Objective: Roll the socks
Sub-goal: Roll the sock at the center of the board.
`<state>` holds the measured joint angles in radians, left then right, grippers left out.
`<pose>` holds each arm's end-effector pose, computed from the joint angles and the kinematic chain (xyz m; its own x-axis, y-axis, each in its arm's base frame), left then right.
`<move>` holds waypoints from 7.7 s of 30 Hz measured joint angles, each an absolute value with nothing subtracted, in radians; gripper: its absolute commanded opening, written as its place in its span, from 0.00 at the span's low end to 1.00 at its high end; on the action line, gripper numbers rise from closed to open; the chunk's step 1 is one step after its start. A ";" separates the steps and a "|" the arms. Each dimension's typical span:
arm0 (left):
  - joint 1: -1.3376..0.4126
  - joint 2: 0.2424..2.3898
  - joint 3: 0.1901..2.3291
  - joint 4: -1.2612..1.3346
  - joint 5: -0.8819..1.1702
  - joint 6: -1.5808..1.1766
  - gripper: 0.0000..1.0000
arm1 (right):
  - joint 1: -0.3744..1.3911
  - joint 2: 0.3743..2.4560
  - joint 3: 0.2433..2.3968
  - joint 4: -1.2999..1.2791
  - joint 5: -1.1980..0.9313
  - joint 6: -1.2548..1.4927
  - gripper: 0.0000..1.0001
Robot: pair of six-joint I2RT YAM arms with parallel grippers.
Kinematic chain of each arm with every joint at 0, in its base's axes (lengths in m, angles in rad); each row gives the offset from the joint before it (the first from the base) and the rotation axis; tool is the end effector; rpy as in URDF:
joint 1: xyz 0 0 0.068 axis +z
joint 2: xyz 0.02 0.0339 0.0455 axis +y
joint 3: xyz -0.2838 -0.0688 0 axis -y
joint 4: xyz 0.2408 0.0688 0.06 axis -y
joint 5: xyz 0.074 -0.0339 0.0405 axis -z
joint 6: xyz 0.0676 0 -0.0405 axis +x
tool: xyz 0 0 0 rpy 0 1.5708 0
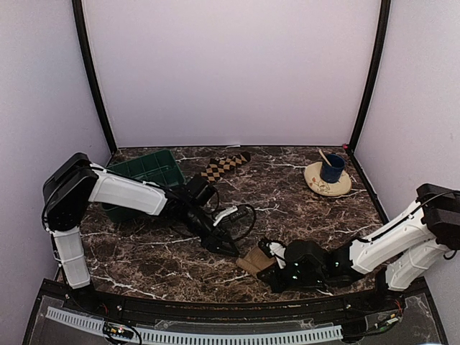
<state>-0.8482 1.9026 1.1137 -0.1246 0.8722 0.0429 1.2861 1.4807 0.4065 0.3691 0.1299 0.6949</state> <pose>0.2234 -0.3316 0.1602 -0.4891 0.5965 -0.6364 0.8135 0.0489 -0.5794 0.0841 0.2560 0.1216 -0.7314 -0.2388 -0.6387 -0.5931 0.6849 0.4231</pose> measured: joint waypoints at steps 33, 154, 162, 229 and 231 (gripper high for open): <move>-1.196 1.749 0.971 0.032 0.078 0.500 0.36 | 1.184 1.505 0.318 0.567 -0.102 0.879 0.00; -1.036 1.864 1.192 -0.572 0.079 0.278 0.00 | 1.108 1.118 0.284 0.081 0.139 0.592 0.43; -1.029 1.960 1.343 -0.699 -0.015 0.197 0.00 | 1.166 1.200 0.360 0.081 0.163 0.527 0.43; -0.884 2.246 1.585 -0.959 0.783 0.395 0.00 | 1.312 1.726 0.875 -0.115 0.270 -0.341 0.44; -0.883 2.247 1.586 -0.960 0.783 0.395 0.00 | 1.303 1.730 0.878 -0.117 0.254 -0.344 0.38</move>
<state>-0.8833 2.2467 1.5864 -0.9600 0.7826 0.3946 1.3025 1.7298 0.8783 -0.1169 0.2543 -0.3443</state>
